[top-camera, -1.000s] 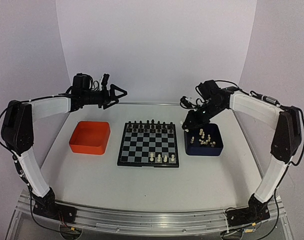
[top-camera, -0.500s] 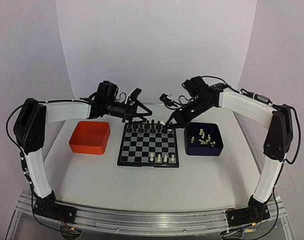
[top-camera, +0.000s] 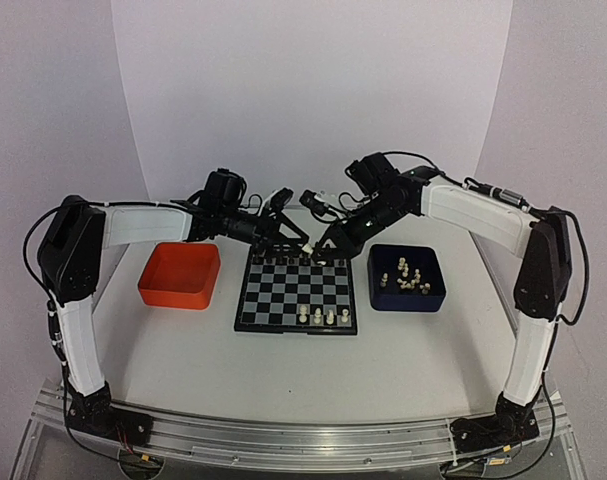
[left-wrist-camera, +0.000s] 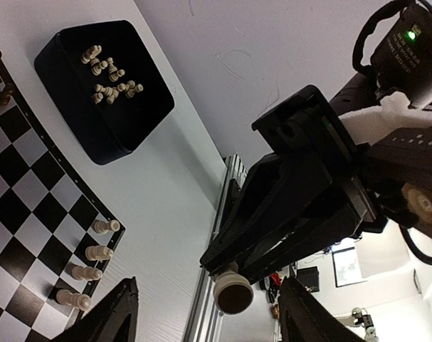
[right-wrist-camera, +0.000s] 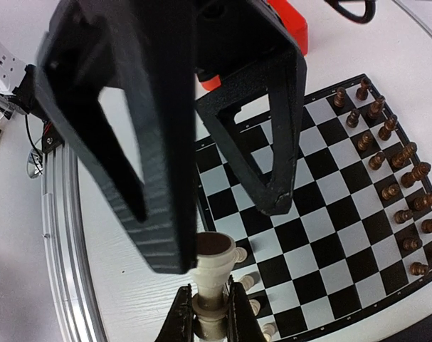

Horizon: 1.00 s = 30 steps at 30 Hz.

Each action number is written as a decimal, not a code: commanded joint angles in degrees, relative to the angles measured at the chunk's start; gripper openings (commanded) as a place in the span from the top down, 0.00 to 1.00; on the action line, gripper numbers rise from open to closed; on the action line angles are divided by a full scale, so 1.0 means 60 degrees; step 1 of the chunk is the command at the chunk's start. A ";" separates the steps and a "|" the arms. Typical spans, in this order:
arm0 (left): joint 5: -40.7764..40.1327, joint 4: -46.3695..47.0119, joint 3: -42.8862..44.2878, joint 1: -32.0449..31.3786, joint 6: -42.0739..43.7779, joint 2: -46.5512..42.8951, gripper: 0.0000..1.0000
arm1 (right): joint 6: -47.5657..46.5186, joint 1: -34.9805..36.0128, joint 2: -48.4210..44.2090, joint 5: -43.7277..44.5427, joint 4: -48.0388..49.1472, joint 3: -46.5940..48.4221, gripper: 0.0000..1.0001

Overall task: Set up the chess pieces on the board
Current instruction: Place the chess piece on the chessboard.

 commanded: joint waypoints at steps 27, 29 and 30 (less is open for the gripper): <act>0.0418 -0.0044 0.0949 0.0087 -0.0276 0.0438 1.00 | 0.0385 0.0017 -0.0018 0.0464 0.0845 0.0196 0.53; 0.0044 0.0229 0.0793 0.0223 -0.0377 0.0228 1.00 | 0.0714 0.0014 -0.0244 0.0482 0.1057 0.0016 0.34; -0.0198 0.0534 0.0622 0.0291 -0.0473 0.0069 1.00 | 0.0956 0.0014 -0.0405 0.0552 0.1271 -0.0157 0.22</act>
